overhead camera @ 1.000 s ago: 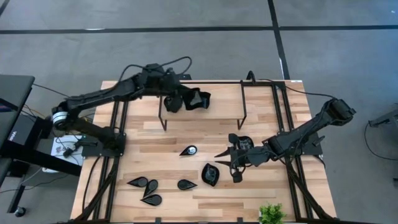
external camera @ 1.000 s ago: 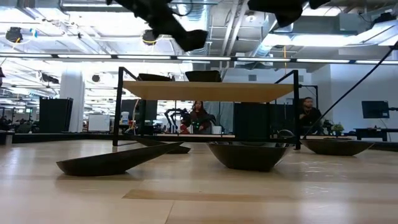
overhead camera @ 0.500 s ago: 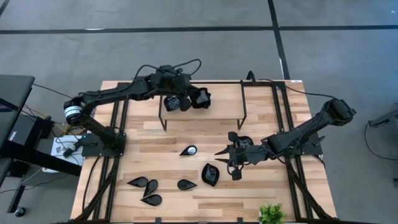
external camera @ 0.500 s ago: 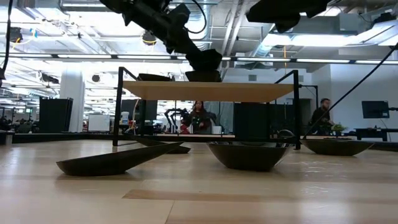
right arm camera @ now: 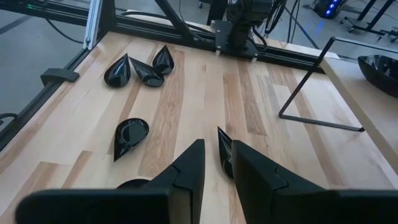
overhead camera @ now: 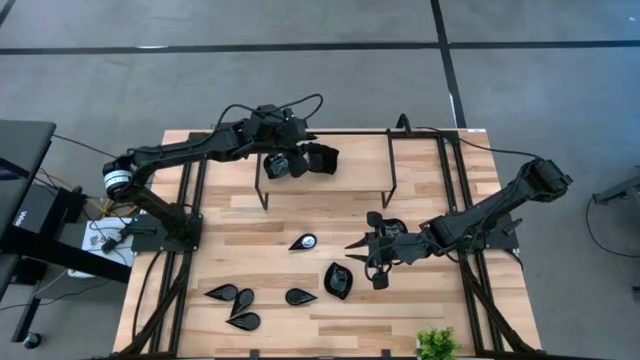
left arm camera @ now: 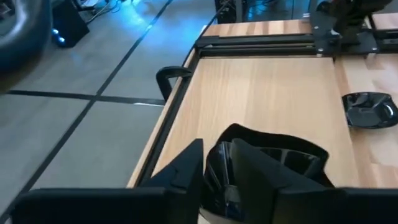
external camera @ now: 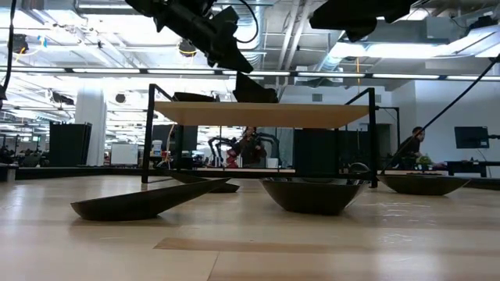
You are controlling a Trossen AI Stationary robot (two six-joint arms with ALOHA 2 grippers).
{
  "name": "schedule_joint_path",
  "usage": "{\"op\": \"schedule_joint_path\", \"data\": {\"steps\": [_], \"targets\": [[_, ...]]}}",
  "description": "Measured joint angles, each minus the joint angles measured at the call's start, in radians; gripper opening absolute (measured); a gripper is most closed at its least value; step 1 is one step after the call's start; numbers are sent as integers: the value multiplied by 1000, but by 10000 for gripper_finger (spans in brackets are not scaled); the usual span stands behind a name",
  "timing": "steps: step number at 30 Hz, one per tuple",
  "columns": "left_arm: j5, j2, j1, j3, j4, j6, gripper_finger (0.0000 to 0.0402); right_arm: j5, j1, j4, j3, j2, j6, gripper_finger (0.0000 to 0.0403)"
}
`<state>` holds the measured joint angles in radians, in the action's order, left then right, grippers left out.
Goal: Pick & Place Mini shaped plates
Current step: Stack the black distorted square plate on top of the black distorted square plate on the shelf
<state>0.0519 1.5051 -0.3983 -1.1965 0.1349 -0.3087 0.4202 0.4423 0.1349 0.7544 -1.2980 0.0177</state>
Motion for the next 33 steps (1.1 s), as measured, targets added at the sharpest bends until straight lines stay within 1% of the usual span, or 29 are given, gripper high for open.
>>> {"op": "schedule_joint_path", "data": {"steps": [4, 8, 11, 16, 21, 24, 29, 31, 33], "targets": [[-1, -8, 38, 0, -5, 7, 111, 0, 0, 0, 0, 0, 0, 74], [-4, -17, 105, -1, 3, 6, 116, 0, 0, 0, 0, 0, 0, 74], [-48, -18, 144, -1, 13, 6, 117, 0, 0, 0, 0, 0, 1, 74], [-66, -18, 179, -1, 125, 12, 117, 0, 2, 0, 0, 0, 2, 74], [-184, -18, 196, -1, 158, -14, 117, 0, 2, 0, 0, 0, 2, 74], [-199, -18, 193, -1, 157, -50, 117, 0, 2, 0, 0, 0, 2, 74], [-201, -18, 188, -1, 189, -53, 117, 0, 2, 0, 0, 0, 2, 74], [-250, -18, 188, -1, 187, -54, 117, 0, 2, 0, 0, 0, 1, 74], [-325, -18, 188, -1, 187, -54, 117, 0, 2, 0, 0, 0, 1, 74]]}}
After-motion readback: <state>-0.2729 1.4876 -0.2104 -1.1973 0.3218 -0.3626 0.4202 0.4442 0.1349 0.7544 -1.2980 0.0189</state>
